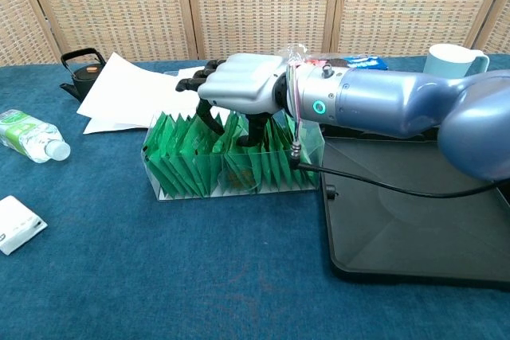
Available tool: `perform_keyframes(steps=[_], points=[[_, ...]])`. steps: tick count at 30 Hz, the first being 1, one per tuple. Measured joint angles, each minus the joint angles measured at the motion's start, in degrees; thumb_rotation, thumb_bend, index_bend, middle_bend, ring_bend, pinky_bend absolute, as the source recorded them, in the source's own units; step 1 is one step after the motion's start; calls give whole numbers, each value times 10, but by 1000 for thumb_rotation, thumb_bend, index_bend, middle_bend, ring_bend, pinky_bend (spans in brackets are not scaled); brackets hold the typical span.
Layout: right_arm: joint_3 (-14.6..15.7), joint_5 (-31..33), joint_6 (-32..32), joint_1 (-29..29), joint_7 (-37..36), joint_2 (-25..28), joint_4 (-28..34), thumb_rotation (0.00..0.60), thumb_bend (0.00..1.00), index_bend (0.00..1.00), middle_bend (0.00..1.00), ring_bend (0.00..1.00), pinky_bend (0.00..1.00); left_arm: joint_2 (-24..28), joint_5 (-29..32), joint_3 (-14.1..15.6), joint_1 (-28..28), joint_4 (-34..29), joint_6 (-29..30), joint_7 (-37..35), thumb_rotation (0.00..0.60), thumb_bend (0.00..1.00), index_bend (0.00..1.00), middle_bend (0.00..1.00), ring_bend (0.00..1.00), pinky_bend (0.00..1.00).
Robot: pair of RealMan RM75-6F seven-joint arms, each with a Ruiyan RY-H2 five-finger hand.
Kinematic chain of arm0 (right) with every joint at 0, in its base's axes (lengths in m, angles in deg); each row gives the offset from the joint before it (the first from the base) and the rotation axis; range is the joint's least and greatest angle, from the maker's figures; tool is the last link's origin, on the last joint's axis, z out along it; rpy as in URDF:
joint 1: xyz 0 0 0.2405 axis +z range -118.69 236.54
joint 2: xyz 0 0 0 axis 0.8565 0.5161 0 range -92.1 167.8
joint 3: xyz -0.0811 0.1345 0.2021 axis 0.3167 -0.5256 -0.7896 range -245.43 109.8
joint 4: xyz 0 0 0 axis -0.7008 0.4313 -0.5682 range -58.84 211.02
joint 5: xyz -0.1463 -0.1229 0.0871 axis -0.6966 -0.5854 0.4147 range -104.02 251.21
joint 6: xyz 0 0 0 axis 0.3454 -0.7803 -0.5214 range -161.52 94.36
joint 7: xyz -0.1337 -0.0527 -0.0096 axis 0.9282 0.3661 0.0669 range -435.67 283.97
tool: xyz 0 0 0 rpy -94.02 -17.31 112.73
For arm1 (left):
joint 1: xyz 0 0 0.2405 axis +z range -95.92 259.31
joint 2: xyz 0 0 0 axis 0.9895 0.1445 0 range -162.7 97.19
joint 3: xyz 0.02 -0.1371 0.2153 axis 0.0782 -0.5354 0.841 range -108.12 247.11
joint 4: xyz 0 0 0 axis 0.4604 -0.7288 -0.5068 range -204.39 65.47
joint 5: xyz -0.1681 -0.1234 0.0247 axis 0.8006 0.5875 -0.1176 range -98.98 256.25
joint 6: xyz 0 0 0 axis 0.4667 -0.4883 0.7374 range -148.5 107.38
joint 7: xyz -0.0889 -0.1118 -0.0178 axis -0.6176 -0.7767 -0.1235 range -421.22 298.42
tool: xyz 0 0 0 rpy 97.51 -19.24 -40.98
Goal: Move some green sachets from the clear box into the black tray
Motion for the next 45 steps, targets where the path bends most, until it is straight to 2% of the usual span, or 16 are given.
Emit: perform_keyframes(steps=[9, 23, 33, 45], points=[[1, -14, 16, -6, -30, -14, -17, 600, 454, 624, 30, 0, 0, 1, 1, -1, -1, 1, -1, -3, 600, 114, 0, 0, 0, 0], [3, -48, 52, -16, -67, -23, -38, 600, 474, 635, 32, 0, 0, 1, 0, 0, 0, 0, 0, -2, 600, 114, 0, 0, 0, 0], [4, -51, 51, -20, -70, -29, -45, 600, 631, 644, 27, 0, 0, 1, -1, 0, 0, 0, 1, -2, 600, 114, 0, 0, 0, 0], [4, -64, 68, -25, -70, -26, -43, 600, 644, 675, 27, 0, 0, 1, -2, 0, 0, 0, 1, -4, 600, 114, 0, 0, 0, 0]])
